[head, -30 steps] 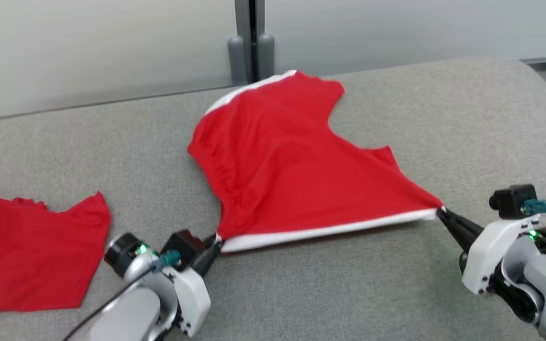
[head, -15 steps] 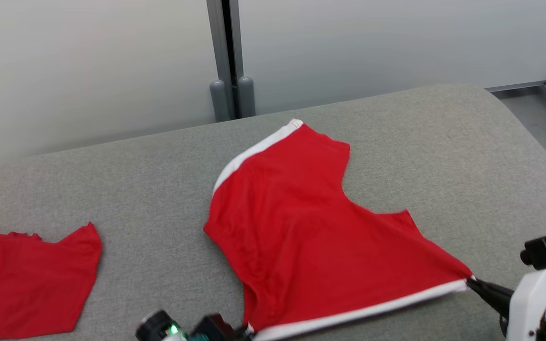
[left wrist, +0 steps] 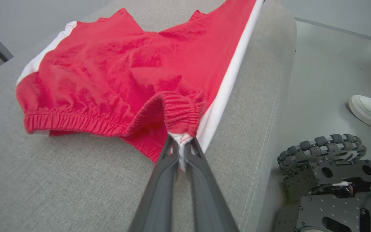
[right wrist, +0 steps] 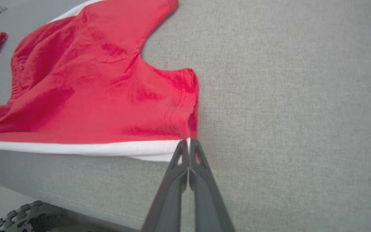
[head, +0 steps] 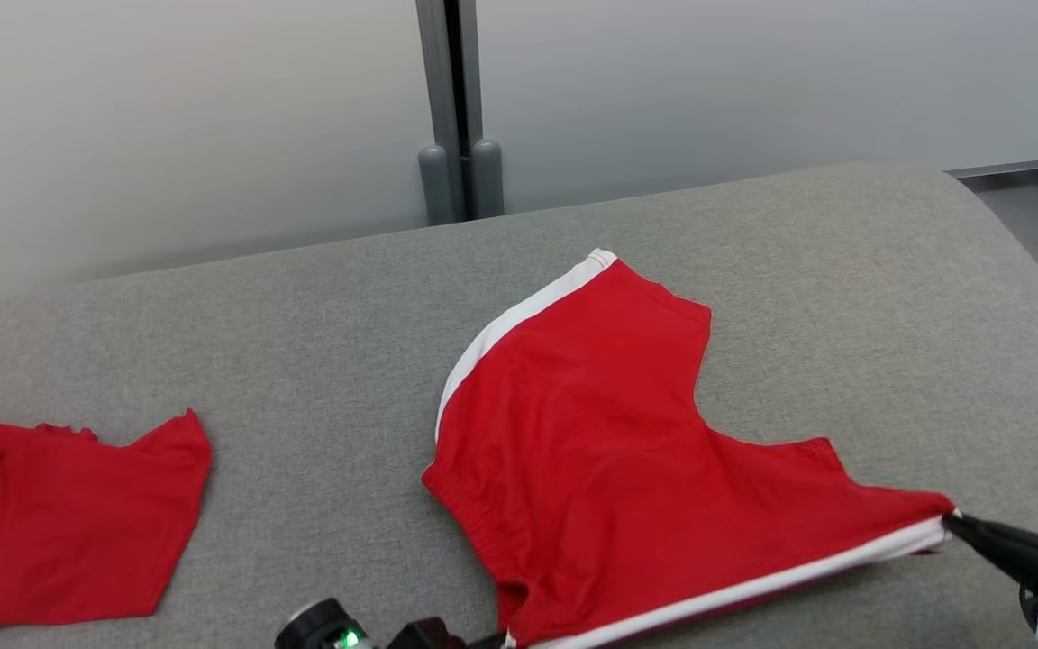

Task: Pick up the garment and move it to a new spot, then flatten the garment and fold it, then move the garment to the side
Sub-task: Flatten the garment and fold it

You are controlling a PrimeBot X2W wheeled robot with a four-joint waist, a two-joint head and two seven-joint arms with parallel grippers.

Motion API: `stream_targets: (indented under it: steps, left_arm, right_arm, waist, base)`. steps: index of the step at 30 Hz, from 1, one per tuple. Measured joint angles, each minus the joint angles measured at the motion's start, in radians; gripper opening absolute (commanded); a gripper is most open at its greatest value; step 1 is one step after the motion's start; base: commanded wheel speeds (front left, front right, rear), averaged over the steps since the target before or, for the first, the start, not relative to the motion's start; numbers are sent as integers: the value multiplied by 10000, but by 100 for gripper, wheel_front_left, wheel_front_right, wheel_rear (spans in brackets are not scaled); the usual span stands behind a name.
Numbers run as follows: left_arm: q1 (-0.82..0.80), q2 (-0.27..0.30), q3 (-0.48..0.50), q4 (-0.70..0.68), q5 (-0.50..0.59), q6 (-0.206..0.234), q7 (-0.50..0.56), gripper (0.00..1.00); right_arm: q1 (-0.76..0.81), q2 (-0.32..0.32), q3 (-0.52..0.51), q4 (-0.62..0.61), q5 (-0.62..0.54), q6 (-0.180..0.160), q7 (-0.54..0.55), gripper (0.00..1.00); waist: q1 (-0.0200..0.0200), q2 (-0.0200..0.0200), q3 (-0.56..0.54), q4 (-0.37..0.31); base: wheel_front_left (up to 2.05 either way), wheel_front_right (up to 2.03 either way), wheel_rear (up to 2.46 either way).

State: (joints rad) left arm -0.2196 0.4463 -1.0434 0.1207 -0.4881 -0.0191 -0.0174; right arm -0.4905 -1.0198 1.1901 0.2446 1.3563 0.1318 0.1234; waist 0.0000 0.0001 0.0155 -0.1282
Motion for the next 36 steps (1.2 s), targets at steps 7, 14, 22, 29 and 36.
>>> stream_targets:
  steps: [7,14,22,29,36]
  left_arm:
    - [-753,54,489,-798,-67,253,259,0]
    - [-1438,-211,861,-1124,-201,337,261,0]
    - [-2777,-1189,1133,-585,-38,468,255,0]
    - [-3847,-2155,1319,752,-140,447,201,0]
    - [-4538,-3033,1321,2067,-261,228,19,0]
  right_arm:
    - [-1068,-61,-681,-29,-453,0,121,0]
    - [-2142,58,-1233,209,-970,-2,631,0]
    - [-3605,508,-1741,928,-1956,0,1087,0]
    - [-4800,949,-1891,1770,-2838,-2,1287,0]
    - [-5678,1241,-1793,2495,-3452,-2,1365,0]
  waist:
    - [0,0,297,656]
    - [0,0,760,1546]
    - [0,0,1755,2451]
    - [0,0,2745,3114]
    - [0,-1,3625,3643]
  base:
    - [0,0,0]
    - [0,0,0]
    - [0,0,0]
    - [0,0,0]
    - [0,0,0]
